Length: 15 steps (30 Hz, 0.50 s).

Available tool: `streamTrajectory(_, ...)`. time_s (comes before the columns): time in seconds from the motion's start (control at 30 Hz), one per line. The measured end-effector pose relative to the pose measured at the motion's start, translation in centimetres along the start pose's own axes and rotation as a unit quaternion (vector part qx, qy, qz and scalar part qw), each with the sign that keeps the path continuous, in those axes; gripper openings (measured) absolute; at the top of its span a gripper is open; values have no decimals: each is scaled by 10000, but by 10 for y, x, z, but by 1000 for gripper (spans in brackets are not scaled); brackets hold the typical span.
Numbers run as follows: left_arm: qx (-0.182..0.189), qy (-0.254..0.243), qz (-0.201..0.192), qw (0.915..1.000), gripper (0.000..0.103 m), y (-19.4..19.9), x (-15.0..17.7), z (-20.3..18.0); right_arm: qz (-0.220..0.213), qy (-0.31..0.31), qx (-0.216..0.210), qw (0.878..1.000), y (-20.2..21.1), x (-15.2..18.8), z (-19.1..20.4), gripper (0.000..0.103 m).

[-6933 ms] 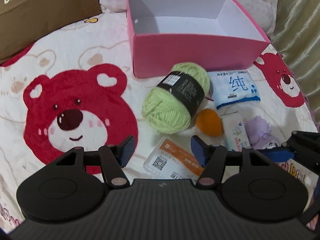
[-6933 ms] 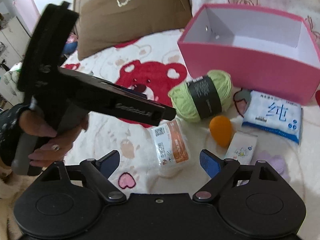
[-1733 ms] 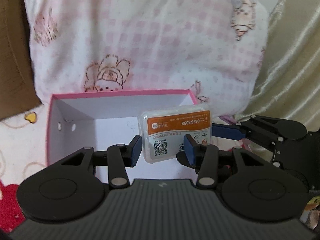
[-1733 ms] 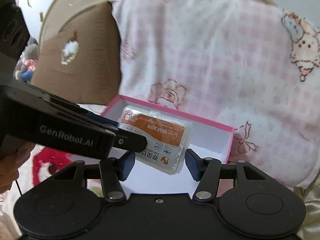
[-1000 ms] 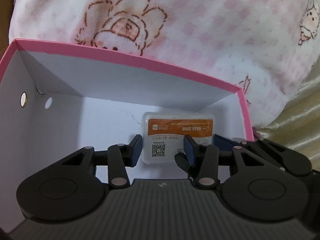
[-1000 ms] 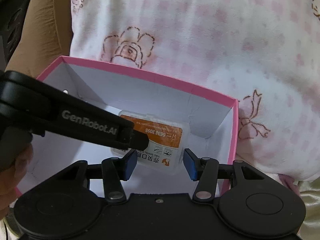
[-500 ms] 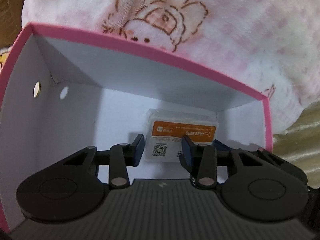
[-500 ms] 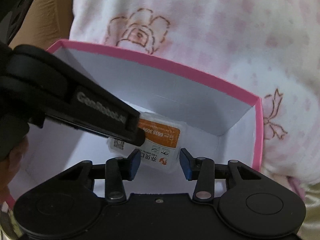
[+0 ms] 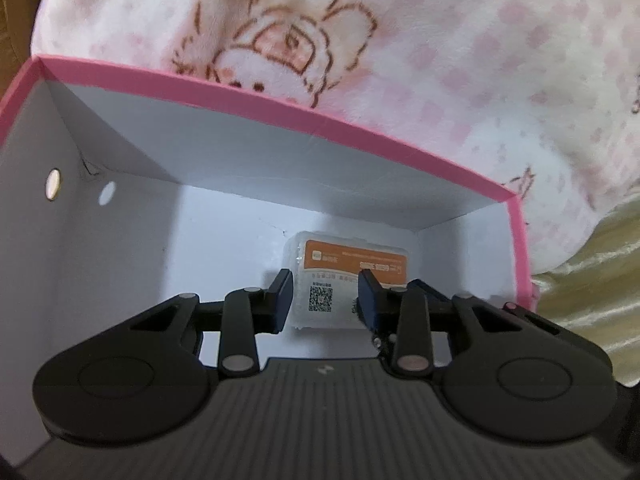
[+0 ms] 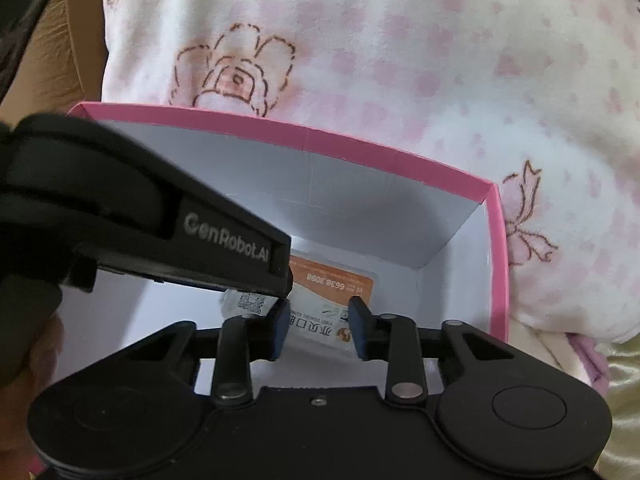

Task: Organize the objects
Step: 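Open the left tool to release the card box and withdraw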

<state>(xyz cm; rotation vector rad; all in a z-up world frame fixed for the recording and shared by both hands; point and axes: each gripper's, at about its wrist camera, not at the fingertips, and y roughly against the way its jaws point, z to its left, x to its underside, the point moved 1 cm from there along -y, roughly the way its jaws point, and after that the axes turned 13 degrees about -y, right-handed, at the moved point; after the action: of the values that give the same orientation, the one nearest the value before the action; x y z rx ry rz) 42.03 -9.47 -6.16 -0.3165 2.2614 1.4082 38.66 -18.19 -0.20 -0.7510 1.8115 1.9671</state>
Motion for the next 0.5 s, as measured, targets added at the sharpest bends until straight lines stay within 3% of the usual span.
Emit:
streamTrajectory(0.17, 34, -331, -86, 9994, 34, 37, 4, -1, -243, -136, -347, 9990, 40, 6, -7, 35)
streamTrajectory(0.27, -68, -697, 127, 9975, 34, 61, 12, -14, -303, -74, -520, 9982, 70, 14, -4, 36)
streamTrajectory(0.5, -529, -1311, 244, 9897, 38, 131, 33, -39, 80, -278, -561, 9980, 114, 21, -5, 37)
